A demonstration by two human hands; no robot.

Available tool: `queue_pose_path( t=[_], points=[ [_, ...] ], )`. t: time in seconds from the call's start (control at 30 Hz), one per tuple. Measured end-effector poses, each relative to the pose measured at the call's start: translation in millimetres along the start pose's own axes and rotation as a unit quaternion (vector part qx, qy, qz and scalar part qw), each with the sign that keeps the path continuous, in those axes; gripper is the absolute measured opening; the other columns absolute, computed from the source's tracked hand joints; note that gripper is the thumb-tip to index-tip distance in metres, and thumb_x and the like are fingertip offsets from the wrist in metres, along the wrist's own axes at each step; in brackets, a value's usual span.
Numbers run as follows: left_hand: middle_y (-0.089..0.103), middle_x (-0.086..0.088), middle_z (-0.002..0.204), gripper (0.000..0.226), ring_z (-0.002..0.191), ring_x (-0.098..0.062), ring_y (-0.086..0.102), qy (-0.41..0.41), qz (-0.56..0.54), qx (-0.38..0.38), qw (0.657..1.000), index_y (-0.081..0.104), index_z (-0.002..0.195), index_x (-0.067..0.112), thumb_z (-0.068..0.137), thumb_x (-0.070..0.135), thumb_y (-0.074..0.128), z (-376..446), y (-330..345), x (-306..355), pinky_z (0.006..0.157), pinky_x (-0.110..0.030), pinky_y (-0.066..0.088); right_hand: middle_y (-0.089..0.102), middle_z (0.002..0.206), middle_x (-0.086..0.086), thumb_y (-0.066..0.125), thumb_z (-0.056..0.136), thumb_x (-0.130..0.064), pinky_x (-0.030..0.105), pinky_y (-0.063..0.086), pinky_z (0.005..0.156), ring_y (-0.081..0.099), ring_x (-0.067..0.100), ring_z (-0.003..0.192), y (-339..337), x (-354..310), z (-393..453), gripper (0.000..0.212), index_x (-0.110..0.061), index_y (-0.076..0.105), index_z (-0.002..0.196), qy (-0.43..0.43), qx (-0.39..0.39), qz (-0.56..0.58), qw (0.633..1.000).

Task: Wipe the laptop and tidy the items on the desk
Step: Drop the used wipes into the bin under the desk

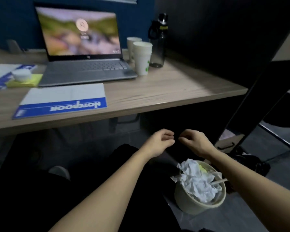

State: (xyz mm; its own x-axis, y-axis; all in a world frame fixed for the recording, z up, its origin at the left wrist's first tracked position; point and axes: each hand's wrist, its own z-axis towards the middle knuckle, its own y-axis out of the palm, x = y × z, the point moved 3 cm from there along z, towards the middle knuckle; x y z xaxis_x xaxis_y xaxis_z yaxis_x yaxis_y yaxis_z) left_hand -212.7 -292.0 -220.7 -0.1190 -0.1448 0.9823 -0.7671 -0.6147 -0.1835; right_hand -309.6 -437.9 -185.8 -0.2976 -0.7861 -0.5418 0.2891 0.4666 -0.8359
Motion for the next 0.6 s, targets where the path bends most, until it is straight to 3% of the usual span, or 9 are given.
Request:
queue_pose_path(
  t=[0.1, 0.17, 0.27, 0.47, 0.6],
  points=[
    [0.066, -0.018, 0.122, 0.028, 0.101, -0.011, 0.06, 0.039, -0.002, 0.007, 0.999, 0.059, 0.12, 0.004, 0.092, 0.004, 0.062, -14.3, -16.3, 42.6, 0.067, -0.008, 0.045, 0.069, 0.077, -0.008, 0.066, 0.086, -0.028, 0.023, 0.043, 0.065, 0.063, 0.008, 0.074, -26.1, -38.7, -0.6, 0.006, -0.024, 0.069, 0.085, -0.033, 0.038, 0.005, 0.999],
    [0.066, -0.015, 0.122, 0.027, 0.096, -0.008, 0.06, 0.06, -0.005, 0.008, 0.998, 0.059, 0.12, 0.007, 0.093, 0.007, 0.062, -23.1, -27.8, 71.3, 0.067, -0.008, 0.044, 0.067, 0.073, -0.009, 0.065, 0.087, -0.028, 0.02, 0.041, 0.062, 0.061, 0.007, 0.069, -41.6, -64.5, -0.5, 0.008, -0.027, 0.067, 0.079, -0.058, 0.064, 0.006, 0.996],
    [0.066, -0.012, 0.123, 0.023, 0.092, -0.007, 0.059, 0.076, -0.036, 0.004, 0.996, 0.06, 0.118, 0.012, 0.095, 0.01, 0.06, -37.9, -48.5, 113.0, 0.073, -0.019, 0.046, 0.068, 0.075, -0.006, 0.063, 0.087, -0.026, 0.025, 0.041, 0.062, 0.061, 0.01, 0.071, -63.7, -101.5, 5.2, 0.01, -0.021, 0.067, 0.079, -0.089, 0.107, 0.008, 0.99],
    [0.067, -0.005, 0.124, 0.018, 0.111, -0.02, 0.065, 0.081, -0.041, 0.017, 0.996, 0.061, 0.113, 0.021, 0.095, 0.02, 0.062, -71.4, -120.1, 159.9, 0.094, -0.034, 0.054, 0.067, 0.084, 0.003, 0.062, 0.087, -0.017, 0.036, 0.046, 0.074, 0.059, 0.019, 0.083, -81.4, -164.0, 29.8, 0.01, -0.01, 0.069, 0.085, -0.158, 0.119, 0.002, 0.98],
    [0.069, -0.003, 0.119, 0.017, 0.109, -0.019, 0.067, 0.099, 0.01, 0.093, 0.991, 0.063, 0.111, 0.021, 0.095, 0.021, 0.062, -87.1, -189.0, 166.7, 0.09, -0.033, 0.054, 0.063, 0.091, -0.002, 0.065, 0.086, -0.018, 0.031, 0.044, 0.078, 0.059, 0.017, 0.09, -63.8, -188.3, 58.0, 0.007, -0.016, 0.07, 0.091, -0.165, 0.087, 0.0, 0.982]
  ],
)
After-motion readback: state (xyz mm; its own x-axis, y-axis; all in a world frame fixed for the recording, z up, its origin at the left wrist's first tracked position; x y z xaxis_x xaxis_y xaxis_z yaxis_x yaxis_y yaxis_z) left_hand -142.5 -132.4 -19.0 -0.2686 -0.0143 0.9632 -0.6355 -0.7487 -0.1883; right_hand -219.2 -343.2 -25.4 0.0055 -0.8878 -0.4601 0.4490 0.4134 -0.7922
